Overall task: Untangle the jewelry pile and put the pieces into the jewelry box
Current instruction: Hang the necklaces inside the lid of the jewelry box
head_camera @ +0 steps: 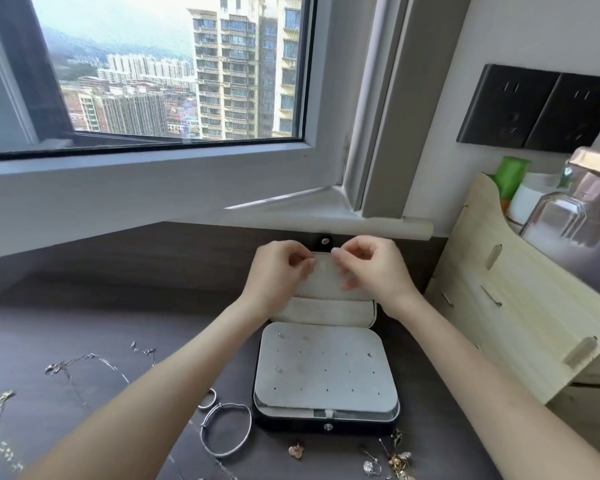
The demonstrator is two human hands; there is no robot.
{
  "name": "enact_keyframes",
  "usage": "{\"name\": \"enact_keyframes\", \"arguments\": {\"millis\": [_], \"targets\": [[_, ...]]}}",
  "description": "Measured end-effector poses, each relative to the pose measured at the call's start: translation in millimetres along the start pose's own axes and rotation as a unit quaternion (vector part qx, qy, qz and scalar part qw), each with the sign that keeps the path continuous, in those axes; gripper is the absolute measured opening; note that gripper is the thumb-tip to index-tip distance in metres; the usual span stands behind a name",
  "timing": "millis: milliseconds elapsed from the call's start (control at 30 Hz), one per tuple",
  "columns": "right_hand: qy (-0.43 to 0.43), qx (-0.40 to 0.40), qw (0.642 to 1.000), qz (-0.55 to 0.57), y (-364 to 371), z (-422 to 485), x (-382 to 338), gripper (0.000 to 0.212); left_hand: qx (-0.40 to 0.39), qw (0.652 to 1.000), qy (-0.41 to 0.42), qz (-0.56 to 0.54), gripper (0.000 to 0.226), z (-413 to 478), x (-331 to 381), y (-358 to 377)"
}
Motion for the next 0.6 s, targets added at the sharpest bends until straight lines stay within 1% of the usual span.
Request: {"name": "enact_keyframes", "arguments": {"millis": [33, 100, 133, 267, 400, 467, 533, 600], "targets": [[-0.017, 0.026, 0.997, -0.076, -1.6, -1.2, 1.1, 0.013, 0.021, 0.999, 0.014, 0.032, 0.008, 0.2, 1.3, -2.4], [-0.044, 0.078, 0.971, -0.221, -1.5, -5.4, 0.4, 0.015, 0.051, 0.993, 0.04, 0.095, 0.01, -1.2, 6.0, -1.4], [-0.047, 0.099, 0.959, -0.262, -1.0, -7.8, 0.1, 0.017, 0.063, 0.989, 0.05, 0.12, 0.012, -2.5, 8.9, 0.6], [-0.02, 0.15, 0.938, -0.313, 2.1, -9.9, 1.3, 0.021, 0.102, 0.98, 0.057, 0.159, 0.017, -3.5, 13.9, 3.7], [0.01, 0.161, 0.923, -0.348, 5.0, -7.1, -1.3, 0.02, 0.093, 0.977, 0.024, 0.189, 0.019, 2.8, 11.3, 9.8], [0.012, 0.153, 0.917, -0.369, 6.0, -7.6, -3.0, 0.017, 0.075, 0.976, 0.014, 0.205, 0.021, 3.9, 10.7, 12.8], [0.006, 0.13, 0.908, -0.398, 8.0, -10.0, -2.9, 0.017, 0.049, 0.97, 0.017, 0.238, 0.032, 0.3, 10.5, 15.0], [0.001, 0.099, 0.908, -0.408, 8.6, -12.7, -0.3, 0.019, 0.025, 0.961, 0.052, 0.27, 0.038, -5.1, 13.7, 16.3]]}}
Point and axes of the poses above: each hand's wrist, its own z-axis towards the middle knuckle, its own y-axis out of the palm, x = y × z, the point moved 10 cm from there along z, towards the middle knuckle, and after that the axes turned 8 degrees about -z, right-handed, at the moved point
